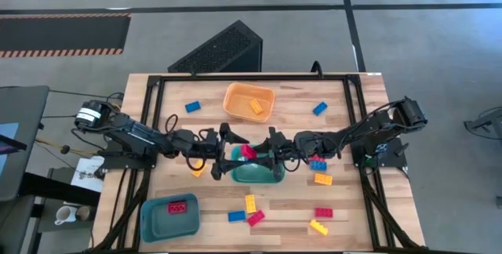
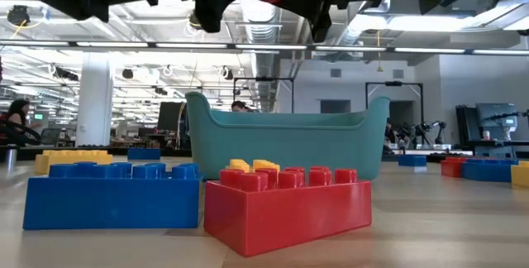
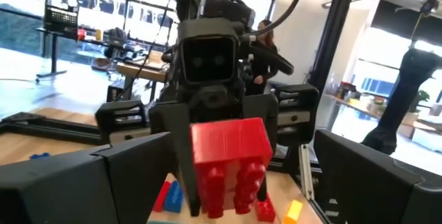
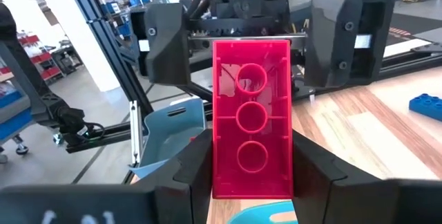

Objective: Sort & place blocks by color
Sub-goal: Put the red game piece into the blue bin

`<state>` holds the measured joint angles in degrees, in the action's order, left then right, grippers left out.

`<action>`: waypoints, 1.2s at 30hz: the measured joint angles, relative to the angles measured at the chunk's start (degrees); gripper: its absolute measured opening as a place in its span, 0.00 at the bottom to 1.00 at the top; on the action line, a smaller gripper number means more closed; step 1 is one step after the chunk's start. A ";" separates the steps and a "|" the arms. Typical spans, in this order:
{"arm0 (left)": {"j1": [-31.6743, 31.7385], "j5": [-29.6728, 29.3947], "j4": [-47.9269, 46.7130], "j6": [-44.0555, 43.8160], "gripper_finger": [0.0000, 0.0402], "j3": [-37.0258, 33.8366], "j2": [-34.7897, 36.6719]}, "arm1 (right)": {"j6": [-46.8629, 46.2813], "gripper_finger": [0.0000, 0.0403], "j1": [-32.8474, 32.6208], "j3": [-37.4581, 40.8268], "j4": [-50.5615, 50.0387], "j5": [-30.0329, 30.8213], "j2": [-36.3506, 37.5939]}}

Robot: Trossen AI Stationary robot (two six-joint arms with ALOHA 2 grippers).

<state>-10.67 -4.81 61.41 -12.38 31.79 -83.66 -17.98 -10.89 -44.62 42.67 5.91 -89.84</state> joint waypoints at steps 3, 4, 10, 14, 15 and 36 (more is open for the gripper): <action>-0.54 -0.89 -2.25 0.03 0.84 1.29 0.00 | 0.00 0.40 -0.01 0.00 -0.03 0.00 0.01; -0.61 -1.58 -3.11 -0.26 0.84 1.59 0.00 | 0.00 0.40 -0.01 0.00 -0.01 0.00 0.00; -0.60 -7.06 -7.53 -0.72 0.84 2.40 0.00 | 0.00 0.39 0.02 0.00 -0.03 0.00 0.00; -0.60 -9.62 -7.98 -1.70 0.84 2.42 0.00 | 0.00 0.41 0.02 0.00 -0.13 0.03 0.02; -0.60 -9.60 -7.98 -1.70 0.83 2.42 0.00 | 0.00 0.41 0.02 0.00 -0.13 0.07 0.02; -0.64 -10.91 -13.75 3.93 0.25 2.47 2.11 | -3.30 0.60 0.06 0.00 -3.69 3.24 0.09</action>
<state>-11.31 -15.72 47.66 -8.46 34.26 -81.55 -21.27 -10.83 -44.62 38.98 9.15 -89.76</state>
